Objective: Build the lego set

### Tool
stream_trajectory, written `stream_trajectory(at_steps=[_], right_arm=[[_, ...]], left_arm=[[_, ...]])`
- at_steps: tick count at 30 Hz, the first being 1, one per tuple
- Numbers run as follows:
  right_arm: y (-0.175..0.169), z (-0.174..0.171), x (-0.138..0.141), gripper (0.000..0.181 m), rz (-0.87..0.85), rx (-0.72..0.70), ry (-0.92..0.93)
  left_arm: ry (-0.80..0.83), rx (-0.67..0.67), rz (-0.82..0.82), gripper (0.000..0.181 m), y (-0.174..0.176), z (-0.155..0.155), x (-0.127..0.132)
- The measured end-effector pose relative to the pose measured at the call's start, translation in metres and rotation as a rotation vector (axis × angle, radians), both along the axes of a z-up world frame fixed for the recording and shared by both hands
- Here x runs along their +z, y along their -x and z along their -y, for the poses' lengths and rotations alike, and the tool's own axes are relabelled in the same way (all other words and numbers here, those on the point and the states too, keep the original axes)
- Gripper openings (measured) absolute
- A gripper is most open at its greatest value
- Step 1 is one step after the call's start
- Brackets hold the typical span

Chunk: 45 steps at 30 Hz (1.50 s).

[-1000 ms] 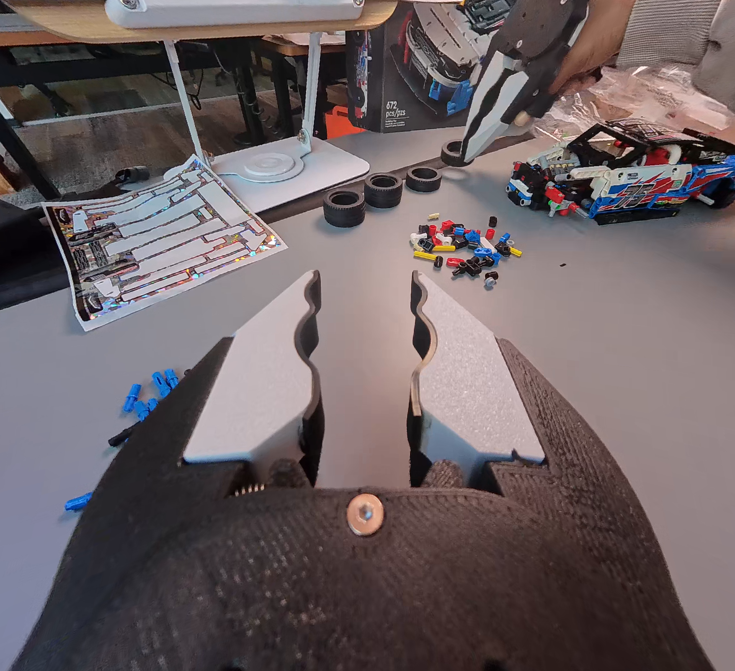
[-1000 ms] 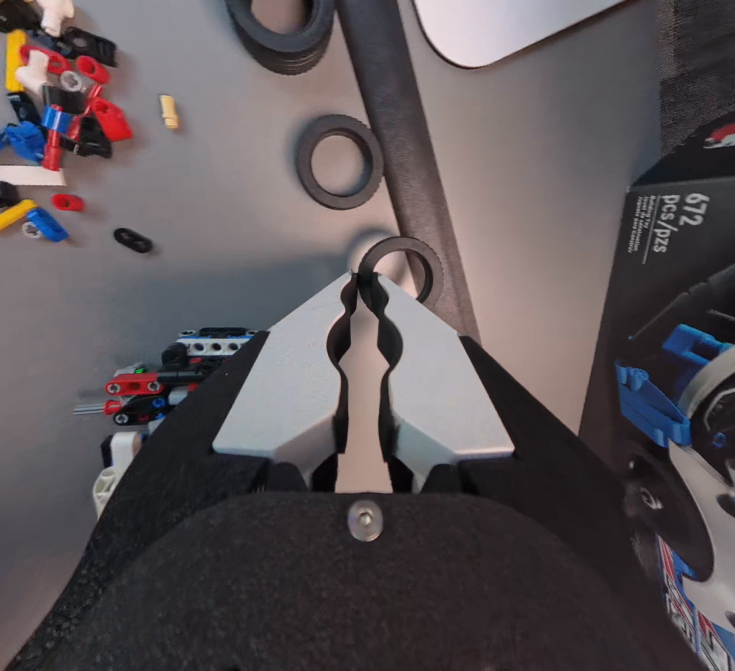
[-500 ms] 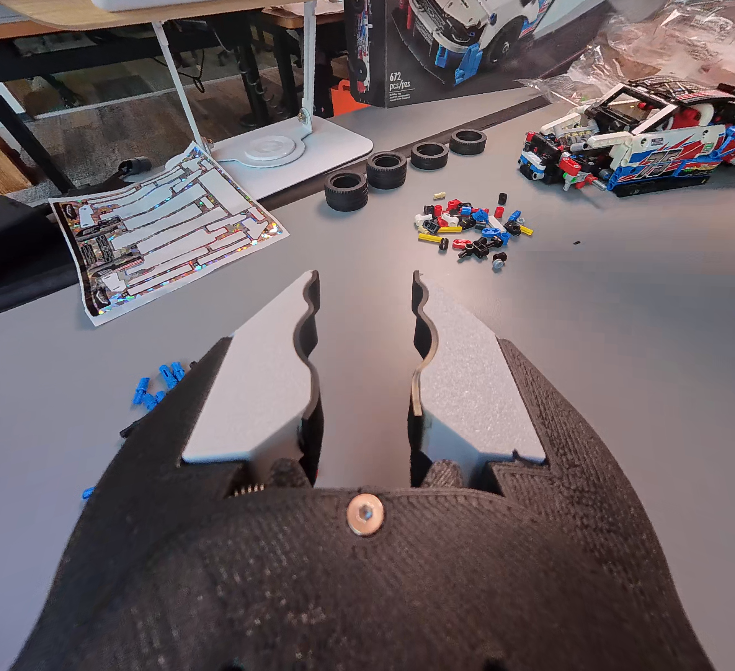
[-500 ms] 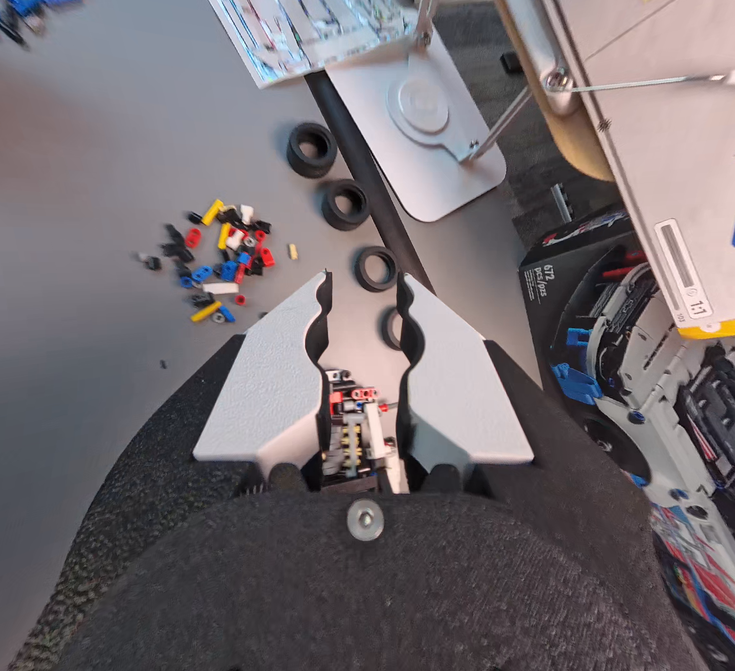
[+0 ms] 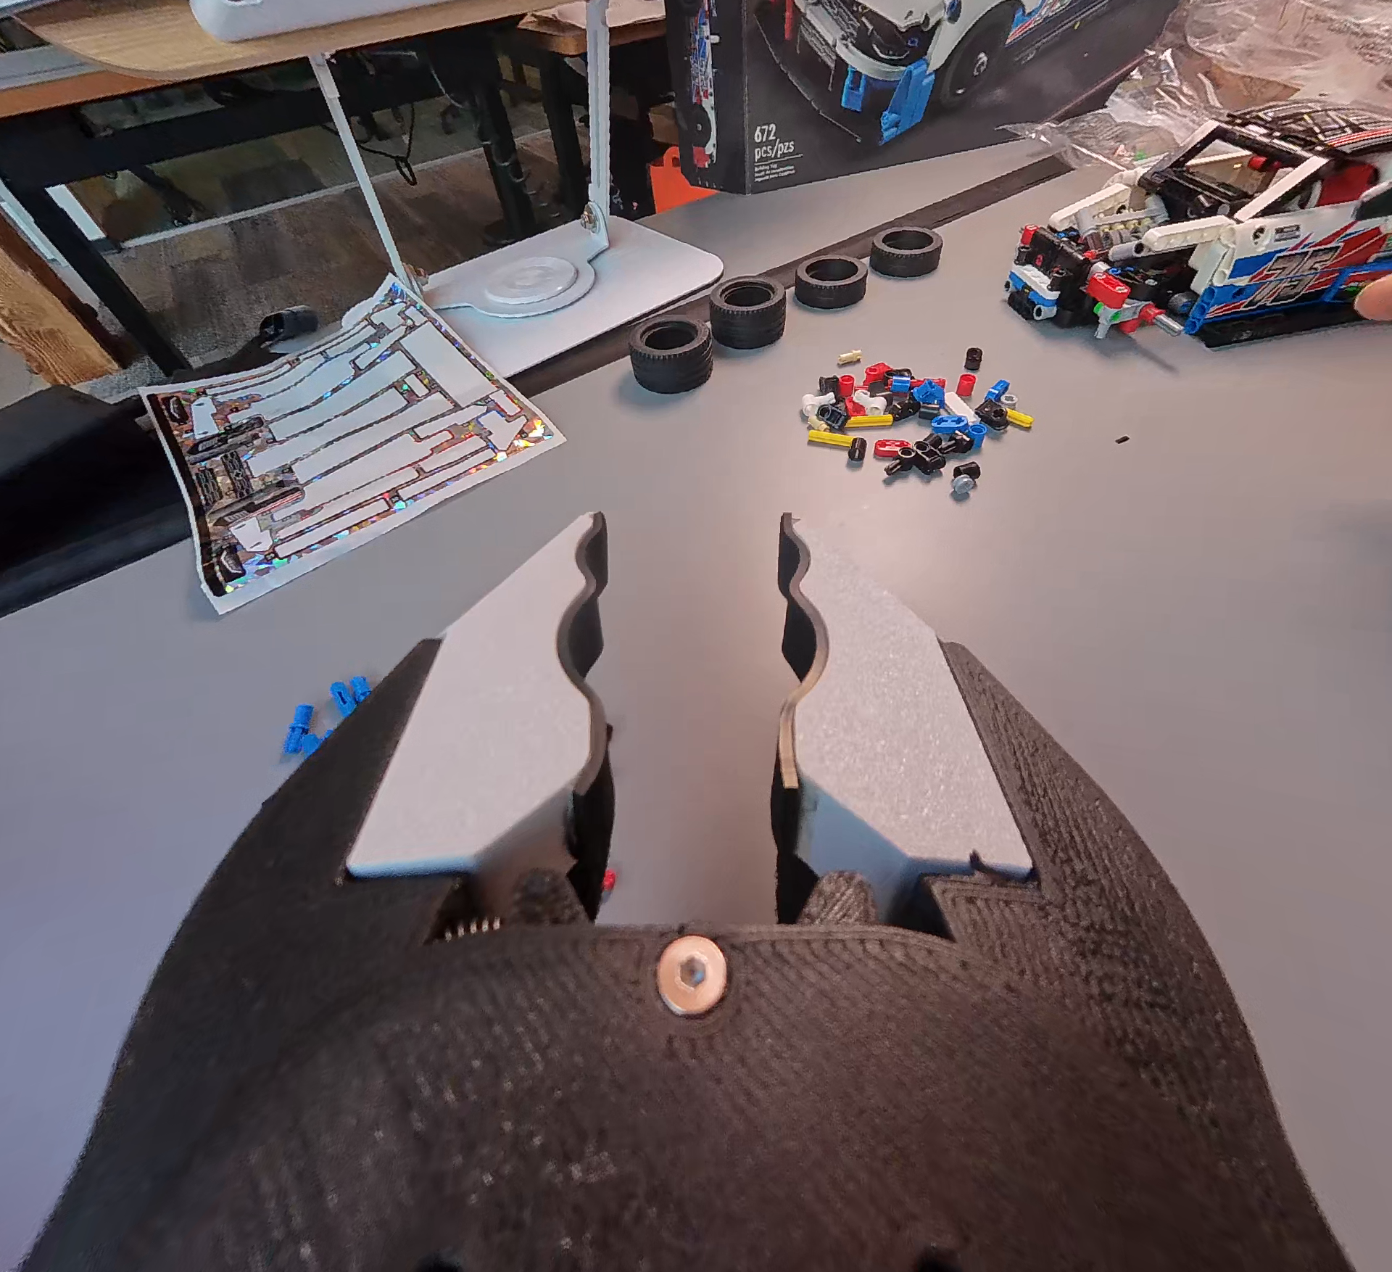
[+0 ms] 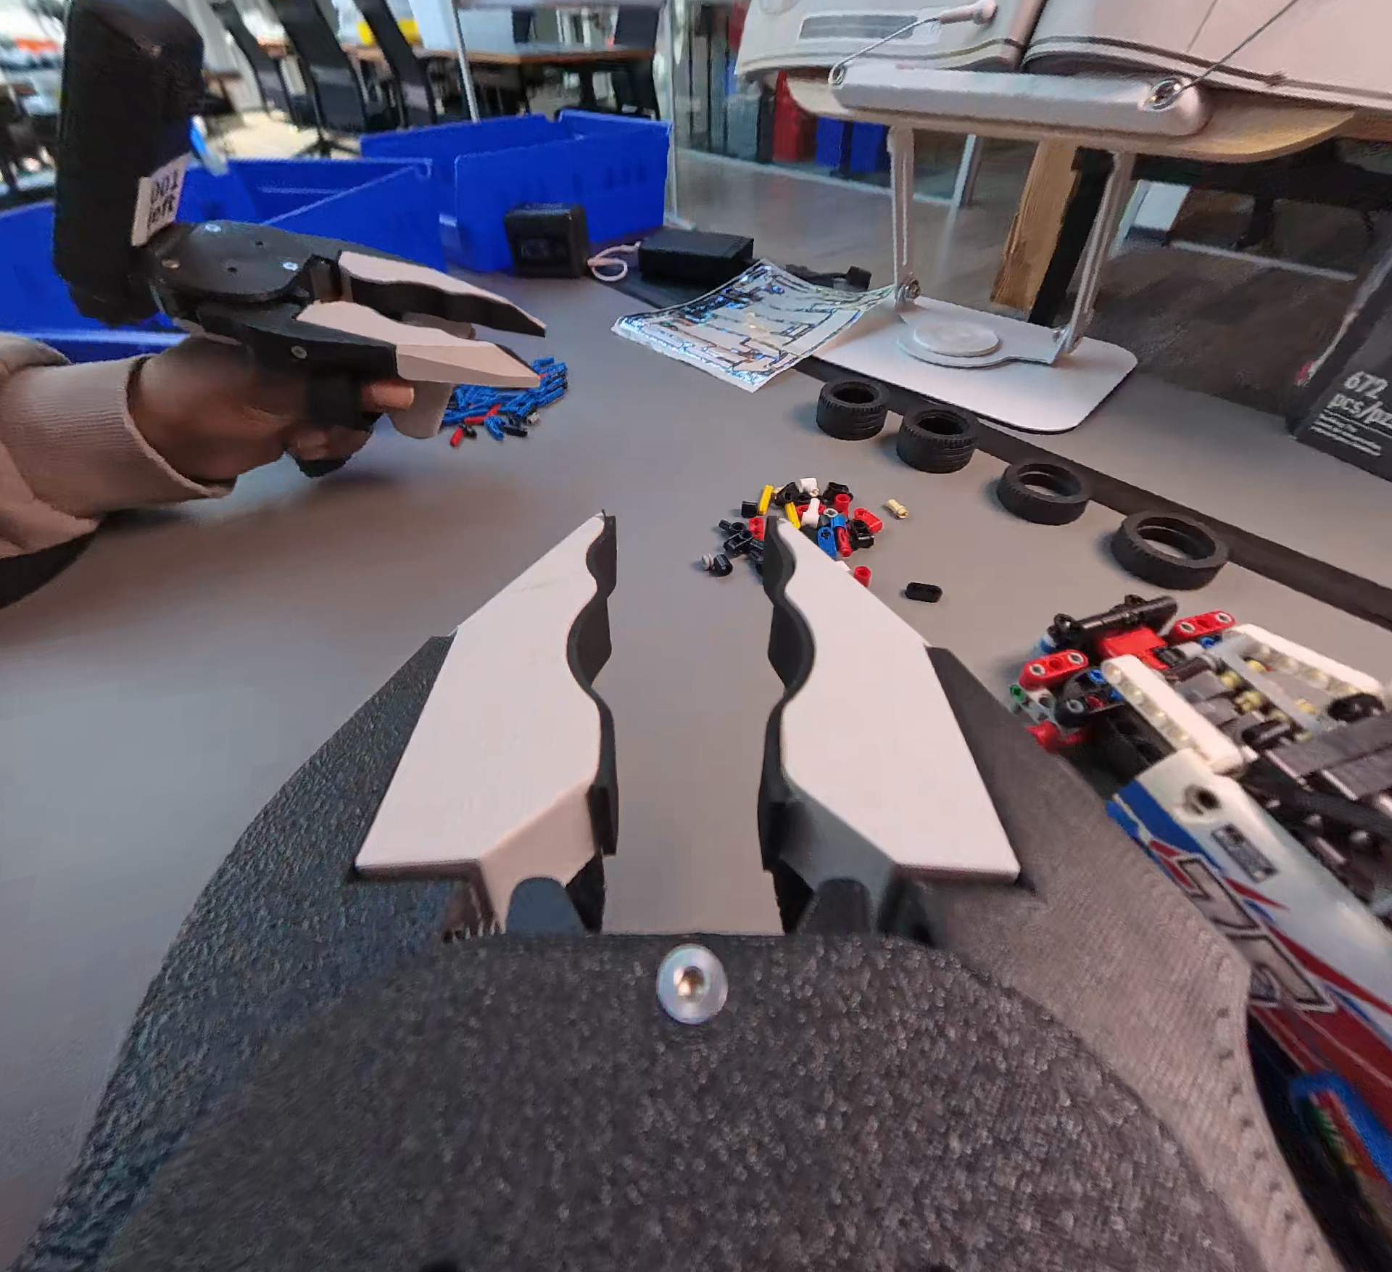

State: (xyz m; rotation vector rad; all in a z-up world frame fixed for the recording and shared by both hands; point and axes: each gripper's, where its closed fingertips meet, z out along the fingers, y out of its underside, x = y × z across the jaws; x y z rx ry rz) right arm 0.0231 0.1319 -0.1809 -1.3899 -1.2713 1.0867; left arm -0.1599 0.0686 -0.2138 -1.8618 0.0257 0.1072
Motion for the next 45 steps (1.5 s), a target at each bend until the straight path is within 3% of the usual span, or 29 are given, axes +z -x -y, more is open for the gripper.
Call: stream_trajectory(at_steps=[3,9,15,27,45], right_arm=[[-0.003,-0.004,0.002,0.037,-0.071,-0.040,0.078],[-0.006,-0.016,0.008,0.035,-0.128,-0.127,0.037],[-0.003,-0.006,0.008,0.031,-0.123,-0.068,0.042],[-0.012,-0.002,0.018,0.027,-0.151,-0.083,-0.001],[-0.020,-0.025,0.010,0.021,-0.152,-0.172,0.050]], left_arm=[[0.000,0.006,-0.012,0.044,0.002,0.000,-0.001],[-0.044,0.014,-0.010,0.039,0.005,0.000,0.008],[-0.124,0.052,-0.017,0.022,0.012,0.003,0.022],[-0.139,0.081,-0.009,0.000,0.018,0.003,0.020],[-0.155,0.115,0.027,0.000,0.026,0.007,0.021]])
